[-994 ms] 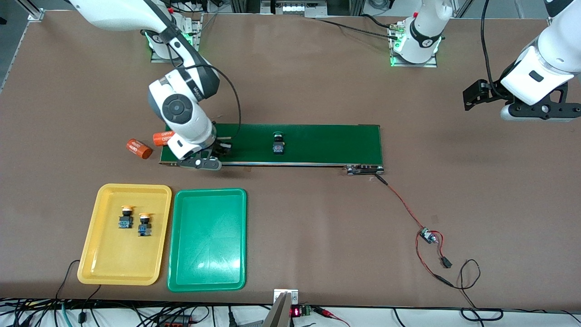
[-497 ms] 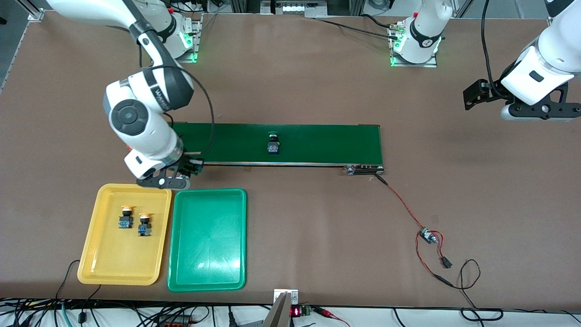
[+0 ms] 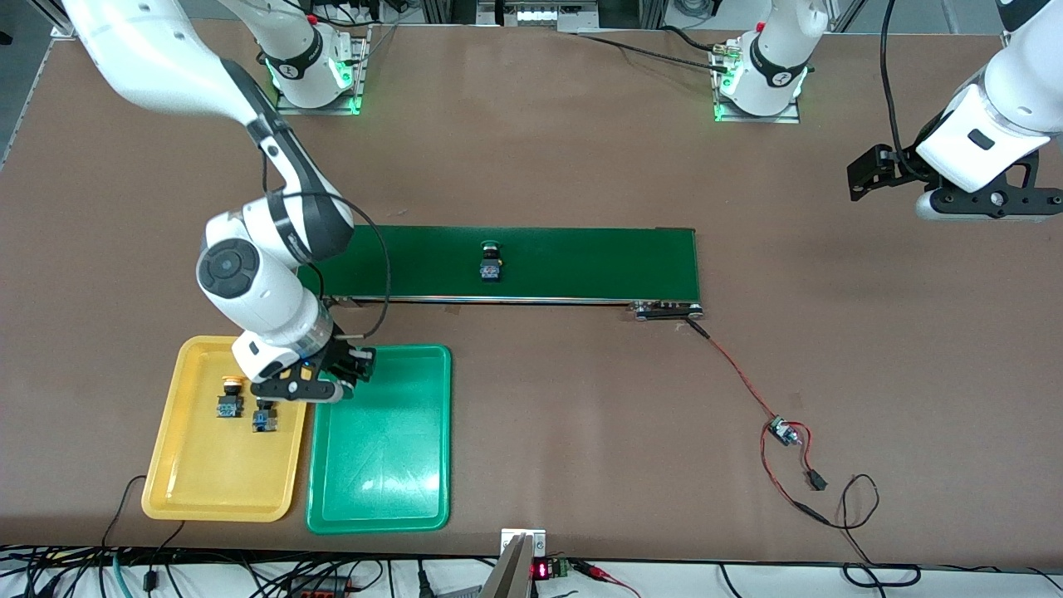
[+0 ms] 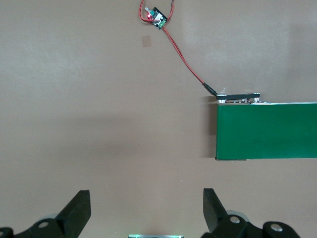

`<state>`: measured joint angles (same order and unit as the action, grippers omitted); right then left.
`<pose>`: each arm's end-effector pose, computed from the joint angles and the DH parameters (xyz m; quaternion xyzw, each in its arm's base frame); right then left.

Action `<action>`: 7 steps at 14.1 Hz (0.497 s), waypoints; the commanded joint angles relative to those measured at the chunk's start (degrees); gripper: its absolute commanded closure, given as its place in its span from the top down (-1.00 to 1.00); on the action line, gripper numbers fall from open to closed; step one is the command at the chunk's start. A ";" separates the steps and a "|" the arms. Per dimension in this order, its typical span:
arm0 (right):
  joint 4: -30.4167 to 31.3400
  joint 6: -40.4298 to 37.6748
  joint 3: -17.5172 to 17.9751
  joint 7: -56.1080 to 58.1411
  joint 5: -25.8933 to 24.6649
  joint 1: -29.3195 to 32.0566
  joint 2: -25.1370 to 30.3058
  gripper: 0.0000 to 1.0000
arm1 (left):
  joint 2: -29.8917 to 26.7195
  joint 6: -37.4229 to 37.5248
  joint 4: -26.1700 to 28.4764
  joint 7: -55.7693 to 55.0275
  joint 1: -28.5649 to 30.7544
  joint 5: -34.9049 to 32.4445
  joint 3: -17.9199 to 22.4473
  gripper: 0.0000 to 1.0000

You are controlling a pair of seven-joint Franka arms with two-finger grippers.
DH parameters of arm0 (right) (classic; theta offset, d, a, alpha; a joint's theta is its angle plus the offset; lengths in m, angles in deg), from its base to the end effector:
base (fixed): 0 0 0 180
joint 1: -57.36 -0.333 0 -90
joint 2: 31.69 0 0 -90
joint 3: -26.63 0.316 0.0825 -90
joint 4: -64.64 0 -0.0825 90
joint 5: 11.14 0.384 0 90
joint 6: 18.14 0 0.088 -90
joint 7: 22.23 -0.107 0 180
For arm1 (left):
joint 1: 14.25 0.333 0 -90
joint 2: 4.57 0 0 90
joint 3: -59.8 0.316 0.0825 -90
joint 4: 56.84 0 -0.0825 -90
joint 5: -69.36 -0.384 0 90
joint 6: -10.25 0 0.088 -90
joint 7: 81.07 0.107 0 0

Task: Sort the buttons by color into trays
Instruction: 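Carry the green button to the green tray and open the right gripper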

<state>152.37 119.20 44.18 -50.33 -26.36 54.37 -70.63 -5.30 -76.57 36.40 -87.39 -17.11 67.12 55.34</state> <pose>0.6949 0.2159 0.2923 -0.9935 0.0206 -0.1050 0.0378 0.5388 -0.0651 0.6005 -0.9985 0.0086 0.0469 0.0258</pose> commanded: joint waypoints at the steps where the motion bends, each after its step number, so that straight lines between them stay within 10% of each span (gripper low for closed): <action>1: -2.74 4.50 -3.31 0.50 -4.45 -2.11 -4.47 -0.73 | -0.06 0.86 -1.22 0.87 -0.21 -1.02 -0.19 1.00; 7: -2.82 7.24 -4.20 -0.21 -5.97 -2.11 -6.33 -0.19 | -0.06 1.04 -1.23 0.87 -0.39 -1.02 -0.37 1.00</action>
<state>151.17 126.45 40.33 -50.33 -31.59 52.87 -76.54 -5.32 -76.57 36.07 -87.39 -17.41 67.12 55.10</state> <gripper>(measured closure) 0.581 0.000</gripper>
